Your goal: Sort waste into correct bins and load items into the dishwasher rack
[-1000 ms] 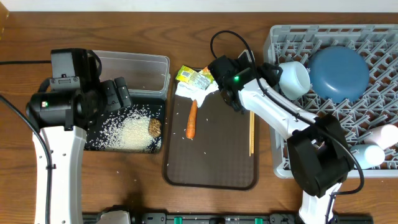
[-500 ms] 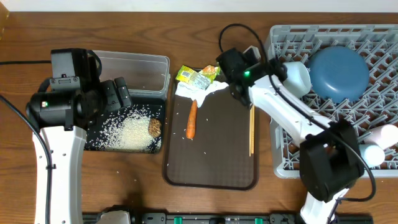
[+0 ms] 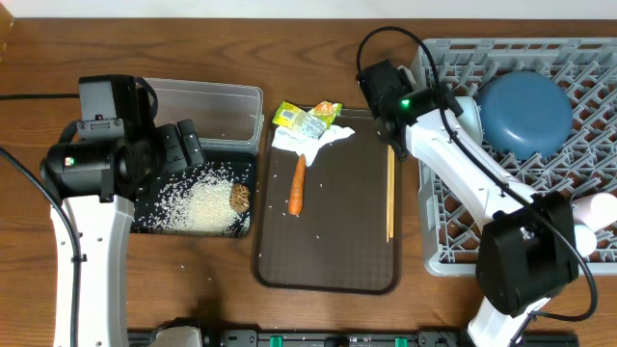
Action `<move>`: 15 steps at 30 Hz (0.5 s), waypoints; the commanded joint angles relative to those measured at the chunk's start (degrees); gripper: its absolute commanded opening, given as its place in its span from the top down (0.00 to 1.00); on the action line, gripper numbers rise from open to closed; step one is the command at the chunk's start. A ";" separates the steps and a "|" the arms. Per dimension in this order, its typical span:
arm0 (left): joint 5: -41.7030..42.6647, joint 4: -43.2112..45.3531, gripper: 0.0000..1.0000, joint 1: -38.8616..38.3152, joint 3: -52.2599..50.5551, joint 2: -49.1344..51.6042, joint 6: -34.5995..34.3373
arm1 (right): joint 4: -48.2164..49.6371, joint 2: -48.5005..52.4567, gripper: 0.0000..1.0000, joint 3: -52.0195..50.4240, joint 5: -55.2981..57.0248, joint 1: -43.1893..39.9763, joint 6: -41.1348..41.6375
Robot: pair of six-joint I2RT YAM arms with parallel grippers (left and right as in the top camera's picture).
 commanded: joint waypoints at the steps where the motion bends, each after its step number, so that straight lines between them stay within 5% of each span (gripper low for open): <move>1: -0.92 -0.15 0.02 0.26 -0.02 -0.28 0.96 | -2.03 1.66 0.01 -2.01 -8.85 0.50 -0.52; 15: -0.92 -0.13 0.02 0.26 -0.02 -0.31 0.96 | 4.33 -8.00 0.01 -1.84 -8.92 2.93 -0.13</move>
